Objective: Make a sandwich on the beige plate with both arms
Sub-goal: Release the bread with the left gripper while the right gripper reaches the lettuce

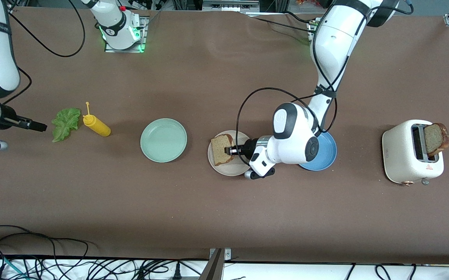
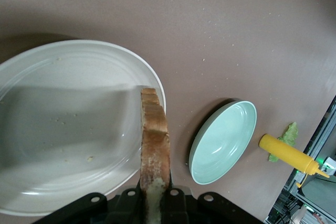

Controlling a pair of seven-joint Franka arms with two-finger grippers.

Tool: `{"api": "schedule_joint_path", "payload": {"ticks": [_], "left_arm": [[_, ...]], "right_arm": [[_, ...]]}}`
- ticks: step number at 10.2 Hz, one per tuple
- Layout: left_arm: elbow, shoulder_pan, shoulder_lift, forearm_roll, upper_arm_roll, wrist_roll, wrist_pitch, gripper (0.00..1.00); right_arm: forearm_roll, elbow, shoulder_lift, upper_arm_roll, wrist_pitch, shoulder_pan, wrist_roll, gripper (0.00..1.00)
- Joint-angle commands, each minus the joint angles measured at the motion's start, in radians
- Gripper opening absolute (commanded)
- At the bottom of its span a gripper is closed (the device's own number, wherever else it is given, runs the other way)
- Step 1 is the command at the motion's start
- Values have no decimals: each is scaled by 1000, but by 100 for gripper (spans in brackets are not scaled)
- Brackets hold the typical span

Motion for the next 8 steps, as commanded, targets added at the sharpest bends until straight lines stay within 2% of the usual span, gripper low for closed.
{"api": "schedule_joint_path", "payload": {"ticks": [1,2,3,4,6,8], "left_arm": [[22,0,13,-17,12,100,0,0],[21,1,13,-17,15,161,0,19],[19,3,14,-17,17,213,0,50],[18,4,14,-17,26,235,0,98],[7,12,13,15,37,234,-1,100],[7,35,10,114,37,226,-11,100]], "right_arm": [[-18,-81,26,-15,88,-8,-66,100],[-19,-131,36,-29,149,-8,-78,100],[-19,-193,35,-35,206,-8,-85,100],[-22,-245,33,-64,241,-9,-85,100],[-31,-325,40,-90,370,-9,-88,100],[-32,-362,81,-109,466,-11,-88,100]]}}
